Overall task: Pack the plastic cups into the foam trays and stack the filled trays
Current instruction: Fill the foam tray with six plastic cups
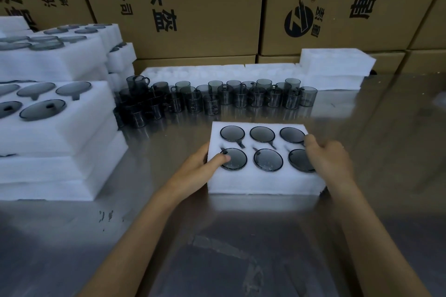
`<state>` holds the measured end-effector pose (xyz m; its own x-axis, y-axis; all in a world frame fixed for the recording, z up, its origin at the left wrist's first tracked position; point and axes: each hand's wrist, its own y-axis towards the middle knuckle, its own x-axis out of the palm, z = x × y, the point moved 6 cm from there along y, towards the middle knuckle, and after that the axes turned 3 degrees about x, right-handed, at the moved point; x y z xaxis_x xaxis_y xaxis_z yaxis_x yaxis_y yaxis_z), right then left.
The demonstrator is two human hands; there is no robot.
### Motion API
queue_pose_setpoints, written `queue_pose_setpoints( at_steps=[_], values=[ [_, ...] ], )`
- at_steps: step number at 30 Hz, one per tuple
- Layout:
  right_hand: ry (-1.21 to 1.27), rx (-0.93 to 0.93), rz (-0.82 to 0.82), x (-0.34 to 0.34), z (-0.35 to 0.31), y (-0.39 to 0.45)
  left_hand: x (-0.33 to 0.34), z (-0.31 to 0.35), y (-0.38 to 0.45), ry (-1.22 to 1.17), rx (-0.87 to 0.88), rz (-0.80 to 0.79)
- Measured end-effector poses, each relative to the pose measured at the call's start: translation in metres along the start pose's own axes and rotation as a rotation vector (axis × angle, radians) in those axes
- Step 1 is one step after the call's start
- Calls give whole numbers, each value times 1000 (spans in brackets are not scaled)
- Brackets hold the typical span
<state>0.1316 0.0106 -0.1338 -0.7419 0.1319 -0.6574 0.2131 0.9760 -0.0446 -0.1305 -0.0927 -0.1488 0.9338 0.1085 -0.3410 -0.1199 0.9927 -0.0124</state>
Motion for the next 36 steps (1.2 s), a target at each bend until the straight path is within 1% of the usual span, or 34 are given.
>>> queue_pose_setpoints(
  at_steps=[2, 5, 7, 9, 12, 13, 17, 19, 22, 24, 26, 28, 29, 32, 36],
  values=[
    [160, -16, -55, 3, 1, 5, -1, 4, 0, -58, 23, 32],
    [434, 2, -140, 6, 2, 6, 3, 13, -1, -202, 104, 52],
    [531, 6, -162, 7, 2, 7, 10, 15, 0, -312, 124, 58],
    [604, 8, -192, 11, -1, 9, 13, 13, 0, -409, 94, 71],
    [663, 42, -275, 19, 0, 10, 7, 9, 1, -485, 71, 91],
    [698, 48, -326, 22, 1, 9, 3, 7, 2, -508, 70, 93],
    [902, 88, -659, 37, -1, -1, -11, 1, 6, -591, 73, 90],
    [943, 76, -745, 41, -6, -8, -16, -3, 8, -677, 47, 104],
    [982, 74, -782, 44, -11, -14, -23, -8, 11, -759, 43, 120],
    [1058, 52, -808, 43, -17, -16, -25, -11, 13, -823, 59, 145],
    [1163, 36, -850, 42, -28, -23, -25, -15, 15, -854, 64, 212],
    [1248, 26, -926, 44, -43, -36, -25, -19, 17, -873, 48, 289],
    [1280, 25, -963, 46, -53, -44, -26, -20, 19, -899, 36, 298],
    [1311, -32, -1003, 54, -89, -69, -28, -23, 21, -1017, 23, 246],
    [1252, -93, -970, 66, -153, -97, -28, -30, 24, -1136, 1, 200]
  ],
)
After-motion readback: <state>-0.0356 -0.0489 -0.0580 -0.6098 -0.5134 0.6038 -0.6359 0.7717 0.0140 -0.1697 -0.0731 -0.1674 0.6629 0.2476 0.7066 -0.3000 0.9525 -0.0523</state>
